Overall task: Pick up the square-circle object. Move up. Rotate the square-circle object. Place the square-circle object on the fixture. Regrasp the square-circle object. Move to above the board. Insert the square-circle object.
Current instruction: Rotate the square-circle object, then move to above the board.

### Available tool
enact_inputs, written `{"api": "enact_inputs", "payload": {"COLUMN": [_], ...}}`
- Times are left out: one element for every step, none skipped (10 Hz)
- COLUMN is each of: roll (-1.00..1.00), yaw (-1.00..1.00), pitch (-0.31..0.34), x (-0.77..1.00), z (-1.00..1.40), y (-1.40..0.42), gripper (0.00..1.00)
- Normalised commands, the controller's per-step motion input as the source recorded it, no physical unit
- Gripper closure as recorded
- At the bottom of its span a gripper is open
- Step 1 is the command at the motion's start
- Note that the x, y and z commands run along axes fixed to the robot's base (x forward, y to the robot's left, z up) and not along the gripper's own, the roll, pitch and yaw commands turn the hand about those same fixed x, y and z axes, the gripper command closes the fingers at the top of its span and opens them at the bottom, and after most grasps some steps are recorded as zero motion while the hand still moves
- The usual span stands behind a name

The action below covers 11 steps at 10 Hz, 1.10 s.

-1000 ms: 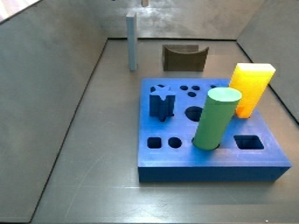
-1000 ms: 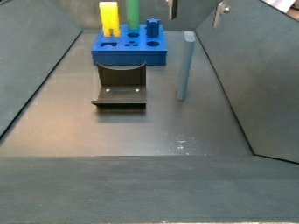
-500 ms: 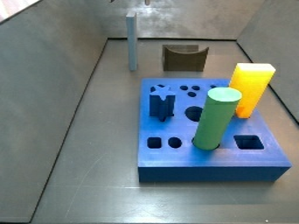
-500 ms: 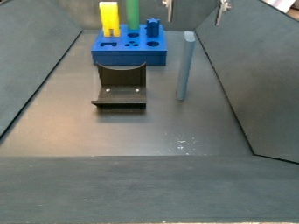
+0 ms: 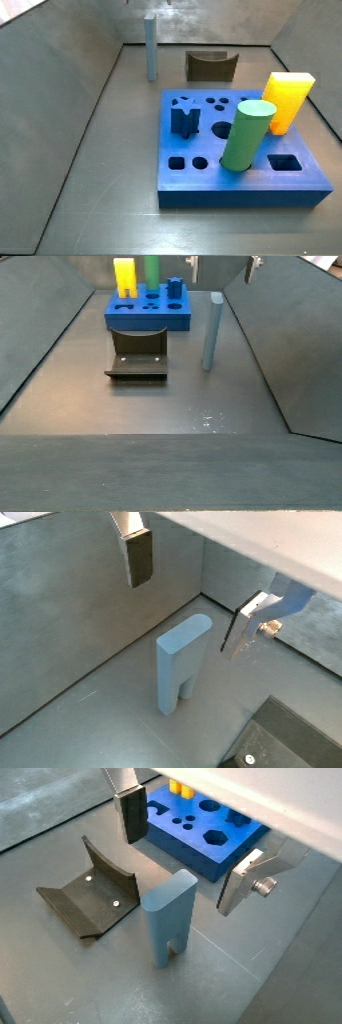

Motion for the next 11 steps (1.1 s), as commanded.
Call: {"api": "enact_inputs", "payload": {"roll": [-0.11,-0.1,-0.1,-0.09,-0.09,-0.08,-0.08,-0.07,-0.01,-0.01,-0.01], "yaw": [0.08,0.06,0.06,0.05,0.04,0.04,0.04,0.04,0.02,0.02,0.02], "pitch": [0.033,-0.01,-0.026,-0.046,-0.057,-0.063,-0.063,-0.052,0.074,0.06,0.034], "x": [0.01,0.02,0.02,0.01,0.01,0.01,0.01,0.0,-0.46,-0.45,-0.43], "z": [-1.0,-1.0,-0.97,-0.75,-0.59,-0.38,-0.27,0.0,1.0,1.0,1.0], "y": [0.0,0.0,0.0,0.0,0.0,0.0,0.0,0.0,-0.01,-0.01,-0.01], "gripper": [0.0,0.0,0.0,0.0,0.0,0.0,0.0,1.0,1.0,1.0,1.0]}}
